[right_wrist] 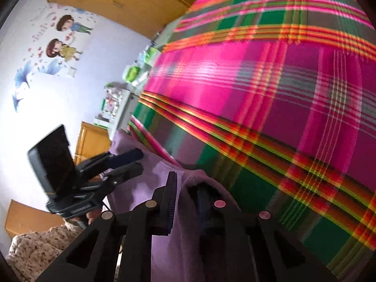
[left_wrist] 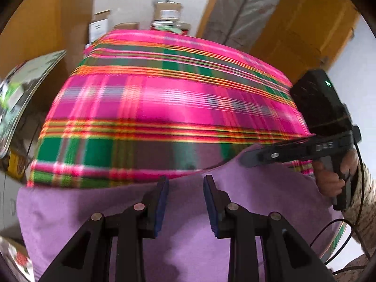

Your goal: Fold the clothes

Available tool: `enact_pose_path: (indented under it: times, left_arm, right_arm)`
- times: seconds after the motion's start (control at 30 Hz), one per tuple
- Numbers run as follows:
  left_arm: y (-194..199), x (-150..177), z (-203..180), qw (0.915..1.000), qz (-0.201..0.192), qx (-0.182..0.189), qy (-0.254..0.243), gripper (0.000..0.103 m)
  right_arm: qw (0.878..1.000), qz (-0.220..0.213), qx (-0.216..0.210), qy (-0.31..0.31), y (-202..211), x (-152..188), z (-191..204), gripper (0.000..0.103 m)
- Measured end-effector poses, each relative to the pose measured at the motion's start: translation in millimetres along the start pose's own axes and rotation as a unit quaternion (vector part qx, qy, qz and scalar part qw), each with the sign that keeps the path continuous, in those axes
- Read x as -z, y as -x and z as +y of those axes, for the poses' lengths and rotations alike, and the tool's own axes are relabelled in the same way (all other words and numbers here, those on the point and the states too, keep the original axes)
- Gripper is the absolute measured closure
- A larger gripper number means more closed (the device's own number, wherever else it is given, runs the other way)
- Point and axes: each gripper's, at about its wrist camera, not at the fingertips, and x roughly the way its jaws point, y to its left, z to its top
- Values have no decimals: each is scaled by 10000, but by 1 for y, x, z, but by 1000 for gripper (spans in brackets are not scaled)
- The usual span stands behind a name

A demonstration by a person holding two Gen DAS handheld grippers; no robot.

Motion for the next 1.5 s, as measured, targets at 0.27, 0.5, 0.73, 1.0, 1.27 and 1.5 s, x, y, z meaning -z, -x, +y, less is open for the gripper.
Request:
enact_pose_path:
  times: [0.27, 0.5, 0.73, 1.0, 1.27, 1.5]
  left_arm:
    - [-25, -12, -31, 9980, 251, 100, -574, 72]
    - [-42, -17, -46, 9935, 497, 152, -1012, 72]
    - [-57, -26, -60, 9880, 650, 226, -1380, 72]
    - [-64, -30, -68, 9880, 623, 272, -1389, 72]
    - [-65, -27, -73, 9874, 573, 140, -1465, 72]
    - [-64, -27, -74, 9887, 543, 67, -1397, 72]
  right_arm:
    - [9979, 41, 474, 438, 21, 7, 5, 83]
    - [9884, -463, 1093, 944, 86, 50, 9, 79]
    - [9741, -327, 1783, 1350, 109, 117, 11, 79]
    - [9686, 13, 1931, 1568, 95, 139, 4, 79]
    - [9645, 46, 2027, 1694, 91, 144, 8, 79]
    - [9542, 81, 2258, 1959, 90, 152, 17, 85]
